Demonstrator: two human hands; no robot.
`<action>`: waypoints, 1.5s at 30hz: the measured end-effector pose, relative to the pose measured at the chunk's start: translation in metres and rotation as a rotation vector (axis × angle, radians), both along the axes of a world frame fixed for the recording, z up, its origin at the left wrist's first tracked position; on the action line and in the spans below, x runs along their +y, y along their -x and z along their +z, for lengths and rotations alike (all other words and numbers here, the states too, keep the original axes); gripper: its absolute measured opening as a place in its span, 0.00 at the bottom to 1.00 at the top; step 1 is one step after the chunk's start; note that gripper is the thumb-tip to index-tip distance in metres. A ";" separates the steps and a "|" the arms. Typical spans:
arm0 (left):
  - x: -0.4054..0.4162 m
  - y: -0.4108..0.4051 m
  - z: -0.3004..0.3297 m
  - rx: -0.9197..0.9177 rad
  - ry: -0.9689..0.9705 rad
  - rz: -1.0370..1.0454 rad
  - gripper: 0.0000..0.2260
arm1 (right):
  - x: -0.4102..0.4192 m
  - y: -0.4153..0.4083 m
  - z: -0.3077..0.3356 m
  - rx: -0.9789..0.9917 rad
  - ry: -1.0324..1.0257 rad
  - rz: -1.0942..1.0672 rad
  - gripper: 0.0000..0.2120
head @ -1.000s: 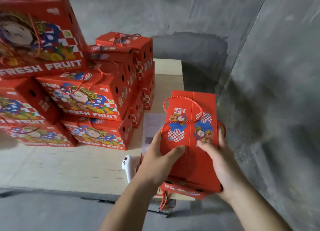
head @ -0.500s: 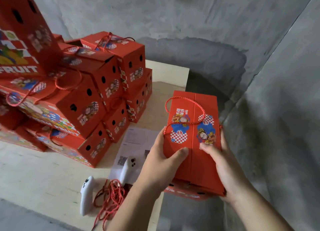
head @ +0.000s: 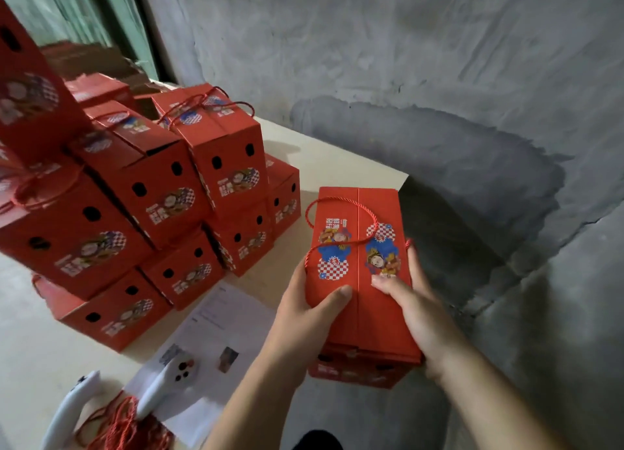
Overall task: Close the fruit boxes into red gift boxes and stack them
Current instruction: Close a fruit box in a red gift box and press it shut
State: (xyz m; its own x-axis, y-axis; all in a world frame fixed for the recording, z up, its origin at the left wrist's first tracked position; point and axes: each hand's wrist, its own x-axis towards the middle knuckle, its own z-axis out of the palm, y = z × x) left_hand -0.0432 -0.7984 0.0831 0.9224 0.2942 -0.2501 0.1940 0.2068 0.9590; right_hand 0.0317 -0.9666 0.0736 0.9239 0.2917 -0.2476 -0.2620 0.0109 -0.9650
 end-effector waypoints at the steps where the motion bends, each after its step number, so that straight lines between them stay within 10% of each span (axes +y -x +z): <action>1: -0.003 -0.019 -0.002 0.003 0.001 0.019 0.24 | -0.002 -0.022 -0.001 0.025 -0.020 0.030 0.45; 18: 0.051 -0.365 -0.019 0.017 -0.031 0.505 0.29 | 0.109 -0.429 -0.012 0.095 -0.021 0.426 0.38; 29: 0.161 -0.472 -0.040 0.491 -0.597 0.767 0.34 | 0.302 -0.581 -0.071 0.148 -0.004 0.949 0.37; 34: 0.221 -0.504 -0.055 0.678 -1.279 0.712 0.19 | 0.339 -0.590 -0.102 -0.118 0.191 0.937 0.36; 42: 0.290 -0.517 -0.099 0.899 -1.232 0.394 0.31 | 0.419 -0.626 -0.083 -0.750 0.454 0.597 0.19; 45: 0.293 -0.515 -0.105 0.871 -1.235 0.427 0.33 | 0.488 -0.626 -0.070 -0.844 0.387 0.842 0.21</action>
